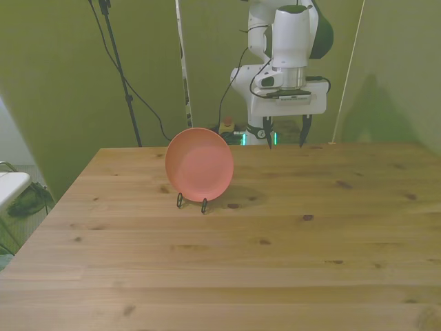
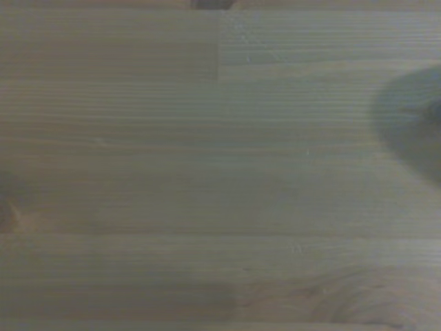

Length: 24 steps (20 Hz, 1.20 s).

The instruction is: Unload the plate

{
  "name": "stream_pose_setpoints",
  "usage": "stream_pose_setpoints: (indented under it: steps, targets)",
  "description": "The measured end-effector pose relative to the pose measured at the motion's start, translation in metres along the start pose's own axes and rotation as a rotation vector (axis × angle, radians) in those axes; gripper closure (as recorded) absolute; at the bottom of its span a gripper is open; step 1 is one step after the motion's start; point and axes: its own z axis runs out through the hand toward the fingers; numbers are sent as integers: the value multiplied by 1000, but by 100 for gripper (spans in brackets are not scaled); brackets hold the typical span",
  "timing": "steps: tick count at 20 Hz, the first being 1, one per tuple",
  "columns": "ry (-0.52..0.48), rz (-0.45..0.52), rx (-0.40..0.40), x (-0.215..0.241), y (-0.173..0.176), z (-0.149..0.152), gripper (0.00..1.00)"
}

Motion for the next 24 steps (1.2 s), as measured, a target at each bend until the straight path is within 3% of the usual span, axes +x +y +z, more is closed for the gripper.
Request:
stream_pose_setpoints:
  steps: [4, 9, 14, 19, 24]
  targets:
    - [-2, 5, 14, 7, 2, -9, 0]
    - [-6, 28, 27, 32, 11, -86, 0]
    - [12, 54, -25, 78, 43, -148, 0]
    - [-85, -33, -41, 148, 84, -158, 0]
    - [-214, -175, 19, 187, 108, -169, 0]
